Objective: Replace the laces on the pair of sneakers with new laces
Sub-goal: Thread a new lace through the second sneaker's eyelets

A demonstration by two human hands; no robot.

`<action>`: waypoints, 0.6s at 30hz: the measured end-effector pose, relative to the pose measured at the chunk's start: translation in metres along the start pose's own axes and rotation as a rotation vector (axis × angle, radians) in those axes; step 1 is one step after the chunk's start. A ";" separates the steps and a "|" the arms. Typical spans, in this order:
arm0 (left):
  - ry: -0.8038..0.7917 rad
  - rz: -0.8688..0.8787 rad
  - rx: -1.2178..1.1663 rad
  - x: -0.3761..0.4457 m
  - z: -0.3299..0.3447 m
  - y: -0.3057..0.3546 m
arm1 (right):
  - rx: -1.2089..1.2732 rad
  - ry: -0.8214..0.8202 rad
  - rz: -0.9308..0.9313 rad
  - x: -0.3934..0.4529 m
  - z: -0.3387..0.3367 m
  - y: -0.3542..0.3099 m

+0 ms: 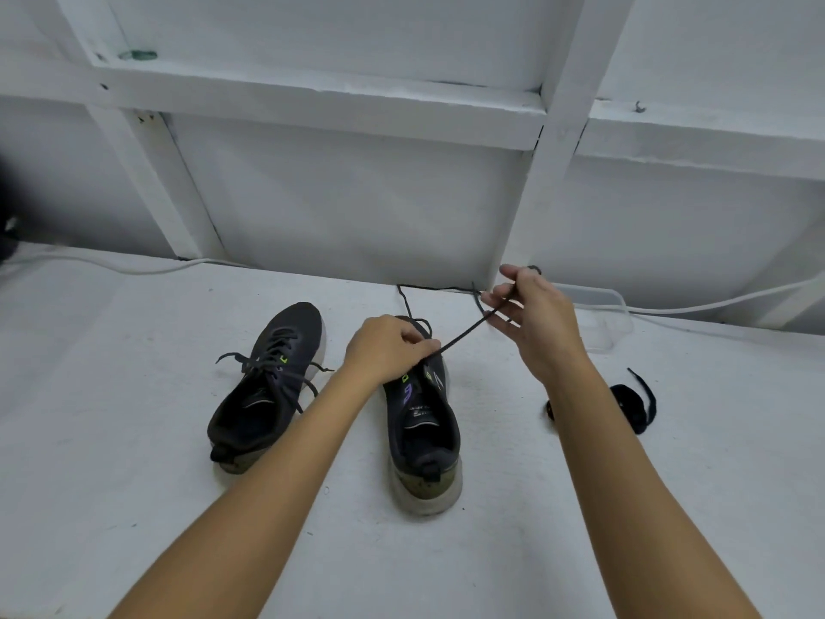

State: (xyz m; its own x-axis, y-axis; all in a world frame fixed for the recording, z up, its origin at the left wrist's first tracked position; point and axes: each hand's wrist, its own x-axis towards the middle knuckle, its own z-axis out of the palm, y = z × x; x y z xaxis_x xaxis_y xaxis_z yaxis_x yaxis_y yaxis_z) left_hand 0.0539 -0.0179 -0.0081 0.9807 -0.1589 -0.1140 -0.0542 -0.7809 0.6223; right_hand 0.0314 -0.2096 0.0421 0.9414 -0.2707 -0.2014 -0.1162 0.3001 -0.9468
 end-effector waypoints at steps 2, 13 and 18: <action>-0.034 -0.007 -0.003 0.004 0.002 0.003 | -0.012 -0.015 -0.001 0.001 0.001 0.000; -0.042 -0.010 -0.587 0.013 -0.065 0.028 | -0.730 -0.162 0.041 0.012 0.024 0.016; -0.133 0.162 -0.427 0.012 -0.080 0.036 | -0.806 -0.496 -0.009 0.002 0.053 0.010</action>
State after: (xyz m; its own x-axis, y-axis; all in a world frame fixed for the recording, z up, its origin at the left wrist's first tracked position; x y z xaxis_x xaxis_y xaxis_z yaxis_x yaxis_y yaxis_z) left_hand 0.0789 0.0003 0.0751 0.9321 -0.3554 -0.0700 -0.0947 -0.4259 0.8998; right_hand 0.0489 -0.1584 0.0460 0.9491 0.2054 -0.2387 -0.1173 -0.4729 -0.8733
